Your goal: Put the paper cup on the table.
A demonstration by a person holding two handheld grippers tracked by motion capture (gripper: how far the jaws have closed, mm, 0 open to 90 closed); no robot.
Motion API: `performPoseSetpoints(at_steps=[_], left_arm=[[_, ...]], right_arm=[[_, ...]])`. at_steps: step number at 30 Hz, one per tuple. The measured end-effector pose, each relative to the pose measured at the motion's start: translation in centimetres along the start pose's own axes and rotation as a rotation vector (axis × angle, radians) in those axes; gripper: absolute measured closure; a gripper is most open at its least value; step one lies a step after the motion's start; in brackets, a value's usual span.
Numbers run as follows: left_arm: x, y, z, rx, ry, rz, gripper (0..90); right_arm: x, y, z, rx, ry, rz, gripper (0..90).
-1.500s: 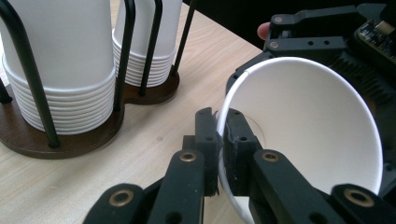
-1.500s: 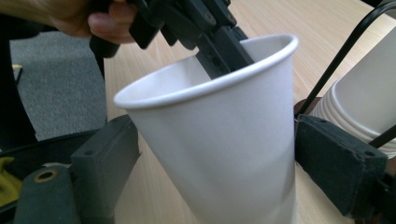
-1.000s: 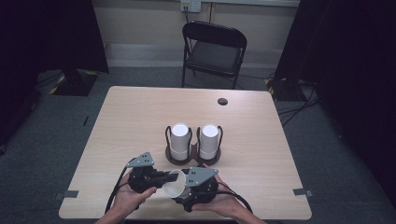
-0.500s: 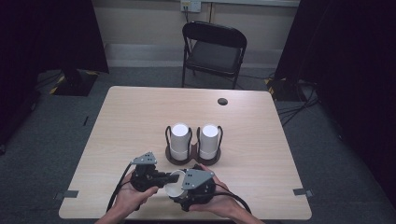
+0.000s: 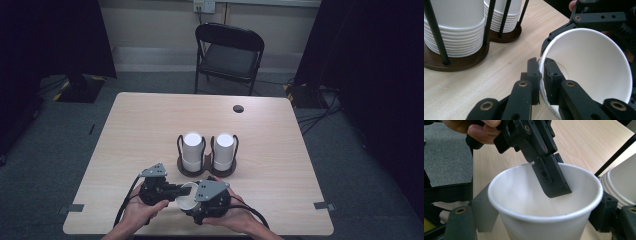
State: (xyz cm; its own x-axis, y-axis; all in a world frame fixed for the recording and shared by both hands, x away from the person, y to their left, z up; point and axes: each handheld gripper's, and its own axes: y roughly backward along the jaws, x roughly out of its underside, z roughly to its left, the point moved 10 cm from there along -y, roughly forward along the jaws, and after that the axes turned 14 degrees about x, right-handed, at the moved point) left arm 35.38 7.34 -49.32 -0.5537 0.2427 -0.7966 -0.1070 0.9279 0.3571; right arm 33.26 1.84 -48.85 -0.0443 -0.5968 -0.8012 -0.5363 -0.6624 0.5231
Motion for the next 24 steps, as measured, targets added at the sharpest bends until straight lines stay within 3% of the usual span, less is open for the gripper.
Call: performPoseSetpoints(at_steps=[10, 16, 24], left_arm=[[-0.2, 0.4, 0.4, -0.028, -0.021, -0.031, 81.8], [-0.5, 0.3, 0.0, -0.036, -0.067, -0.041, 80.5], [-0.9, 0.2, 0.4, -0.015, -0.052, -0.082, 74.3]], right_arm=[[0.6, -0.2, -0.6, 0.018, -0.025, 0.017, 24.7], [0.9, 0.4, -0.8, 0.027, -0.034, 0.014, 24.8], [1.7, 0.8, -1.8, 0.047, -0.064, 0.024, 24.8]])
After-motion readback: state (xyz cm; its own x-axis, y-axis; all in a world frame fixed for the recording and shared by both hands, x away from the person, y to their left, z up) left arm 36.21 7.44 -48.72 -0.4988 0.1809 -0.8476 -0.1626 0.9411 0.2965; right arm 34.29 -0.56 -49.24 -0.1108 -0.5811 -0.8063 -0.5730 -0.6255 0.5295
